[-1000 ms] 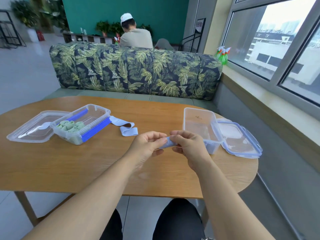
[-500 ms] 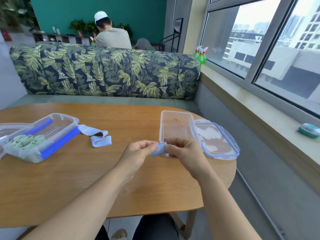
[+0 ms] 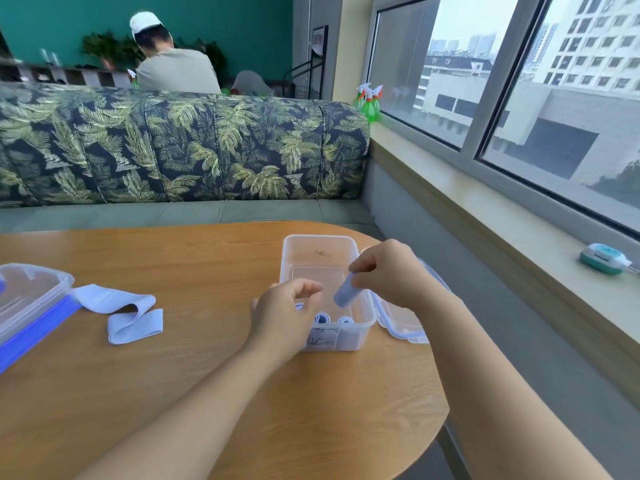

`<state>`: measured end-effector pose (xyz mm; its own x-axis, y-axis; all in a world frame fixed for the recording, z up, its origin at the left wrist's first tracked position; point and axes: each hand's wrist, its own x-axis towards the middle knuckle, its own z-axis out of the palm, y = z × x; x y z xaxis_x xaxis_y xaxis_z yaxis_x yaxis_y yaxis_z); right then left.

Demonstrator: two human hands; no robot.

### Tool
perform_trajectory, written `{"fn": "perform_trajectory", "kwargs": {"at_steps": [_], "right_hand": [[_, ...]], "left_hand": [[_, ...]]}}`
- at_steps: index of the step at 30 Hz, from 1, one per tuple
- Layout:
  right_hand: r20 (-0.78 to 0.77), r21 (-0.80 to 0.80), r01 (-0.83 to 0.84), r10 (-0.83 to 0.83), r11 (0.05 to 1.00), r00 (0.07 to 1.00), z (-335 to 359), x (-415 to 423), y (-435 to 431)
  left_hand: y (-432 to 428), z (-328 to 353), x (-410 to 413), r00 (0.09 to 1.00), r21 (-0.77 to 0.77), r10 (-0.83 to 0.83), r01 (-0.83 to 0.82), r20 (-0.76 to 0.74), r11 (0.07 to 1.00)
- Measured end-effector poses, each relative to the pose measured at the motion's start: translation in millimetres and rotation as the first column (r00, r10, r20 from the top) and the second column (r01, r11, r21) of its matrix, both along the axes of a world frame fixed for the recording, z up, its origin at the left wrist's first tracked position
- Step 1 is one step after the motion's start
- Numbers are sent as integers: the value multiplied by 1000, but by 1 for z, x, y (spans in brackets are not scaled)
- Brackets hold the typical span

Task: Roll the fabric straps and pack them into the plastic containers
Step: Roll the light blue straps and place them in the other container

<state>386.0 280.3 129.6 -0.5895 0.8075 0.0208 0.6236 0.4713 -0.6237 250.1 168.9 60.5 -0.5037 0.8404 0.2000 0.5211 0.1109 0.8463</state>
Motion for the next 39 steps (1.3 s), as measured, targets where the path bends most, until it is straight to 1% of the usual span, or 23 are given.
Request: {"fn": "perform_trajectory", "kwargs": {"at_steps": [2,5,7,8,11,15,17,21,39], "right_hand": [[134,36,1,-6,999,991,-4,-3,14],[355,108,-59,17,992,935,-9,-10,27],[493,140,-145,58,979,868,-15,-15,32],[533,160,-179,68,971,843,-18,-17,34],[547,186,-225,90,956,832,-20,-16,36],[547,192,-302,154,934,823,-23,-15,37],[550,179,-330,184,927,815,-28,-15,35],[587,201,-403,219,893,779,-38,-15,34],[595,184,-403,225,897,772,-51,-11,34]], "left_hand": [[1,-6,5,987,-54,-42,33,-156,998],[7,-15,11,906,-66,-148,132,-397,989],[12,-18,13,865,-126,-208,168,-457,978],[15,-21,13,847,-157,-236,182,-477,971],[19,-26,14,772,-217,-299,211,-561,953],[20,-29,14,721,-259,-334,218,-607,941],[20,-28,16,713,-260,-334,216,-616,941],[21,-26,17,710,-247,-323,213,-625,945],[22,-25,17,683,-283,-338,197,-648,939]]}}
